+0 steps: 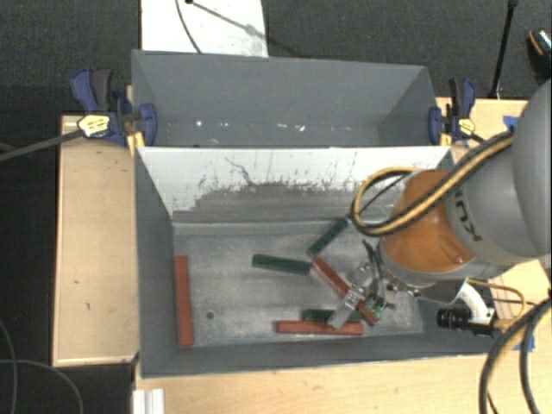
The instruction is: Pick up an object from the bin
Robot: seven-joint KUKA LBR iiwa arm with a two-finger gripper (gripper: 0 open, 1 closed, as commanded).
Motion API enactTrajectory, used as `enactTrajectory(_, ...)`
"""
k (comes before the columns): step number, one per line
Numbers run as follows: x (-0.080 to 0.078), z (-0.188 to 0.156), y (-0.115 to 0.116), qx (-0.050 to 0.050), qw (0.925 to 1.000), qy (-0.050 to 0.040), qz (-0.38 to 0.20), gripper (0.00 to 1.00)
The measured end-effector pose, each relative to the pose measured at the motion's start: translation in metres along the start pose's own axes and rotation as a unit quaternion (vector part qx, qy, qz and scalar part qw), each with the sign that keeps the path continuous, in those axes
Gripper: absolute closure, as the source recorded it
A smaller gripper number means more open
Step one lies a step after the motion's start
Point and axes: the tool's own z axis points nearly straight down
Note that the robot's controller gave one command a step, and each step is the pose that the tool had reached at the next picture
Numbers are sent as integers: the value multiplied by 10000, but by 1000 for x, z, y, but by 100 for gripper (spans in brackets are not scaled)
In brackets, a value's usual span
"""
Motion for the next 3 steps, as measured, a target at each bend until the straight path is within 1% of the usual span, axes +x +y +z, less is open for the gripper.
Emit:
enactTrajectory(1, -38, -1, 3, -18, 9981, -47, 608, 0)
enactTrajectory(2, -37, -1, 3, -12, 9983, -38, 583, 100)
enactTrajectory(3, -39, -74, 4, -32, 9984, -59, 557, 100)
